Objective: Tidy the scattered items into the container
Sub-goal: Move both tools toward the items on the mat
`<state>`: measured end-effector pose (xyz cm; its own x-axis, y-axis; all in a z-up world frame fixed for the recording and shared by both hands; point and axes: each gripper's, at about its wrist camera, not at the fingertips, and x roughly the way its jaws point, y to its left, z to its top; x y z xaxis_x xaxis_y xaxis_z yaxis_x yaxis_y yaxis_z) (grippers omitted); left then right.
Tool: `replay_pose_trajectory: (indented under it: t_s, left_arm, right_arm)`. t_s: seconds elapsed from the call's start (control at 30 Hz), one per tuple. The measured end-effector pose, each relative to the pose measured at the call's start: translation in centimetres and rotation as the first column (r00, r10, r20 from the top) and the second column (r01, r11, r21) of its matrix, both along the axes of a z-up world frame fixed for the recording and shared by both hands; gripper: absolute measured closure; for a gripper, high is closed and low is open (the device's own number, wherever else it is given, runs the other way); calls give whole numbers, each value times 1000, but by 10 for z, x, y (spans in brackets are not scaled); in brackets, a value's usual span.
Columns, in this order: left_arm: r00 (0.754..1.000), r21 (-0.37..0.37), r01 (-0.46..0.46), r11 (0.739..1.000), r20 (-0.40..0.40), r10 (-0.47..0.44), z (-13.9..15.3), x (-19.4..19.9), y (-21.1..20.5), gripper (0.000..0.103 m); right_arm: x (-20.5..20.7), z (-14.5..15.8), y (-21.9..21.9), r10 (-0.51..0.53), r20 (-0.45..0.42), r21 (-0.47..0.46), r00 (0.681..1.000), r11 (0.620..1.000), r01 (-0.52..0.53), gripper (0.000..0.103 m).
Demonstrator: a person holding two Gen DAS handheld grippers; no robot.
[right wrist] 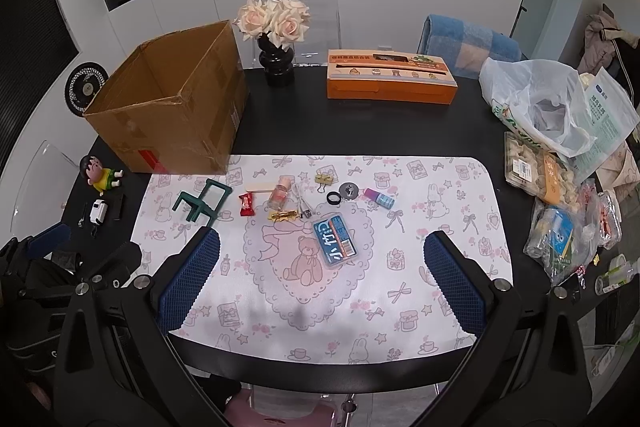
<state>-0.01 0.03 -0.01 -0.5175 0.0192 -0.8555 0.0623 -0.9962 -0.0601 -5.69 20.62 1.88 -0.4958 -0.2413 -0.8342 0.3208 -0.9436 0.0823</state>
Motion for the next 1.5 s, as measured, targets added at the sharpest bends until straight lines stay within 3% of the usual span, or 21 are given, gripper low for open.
replay_pose_trajectory:
  t_s: [0.17, 0.7, 1.5]
  left_arm:
    - [1000, 27, 24, 999, -8, -24, 1, 4, -1, 0]
    - [999, -7, -26, 1000, -22, 26, 2, 8, 3, 0]
    - [999, -19, -28, 999, -22, 28, 0, 9, 1, 0]
  right_arm:
    - [-1, 0, 1, 2, -5, 1, 1000, 1000, -2, 0]
    - [-2, -3, 1, 6, -13, 10, 1000, 1000, -5, 0]
    - [-3, -7, 8, 9, -3, 8, 1000, 1000, -9, 0]
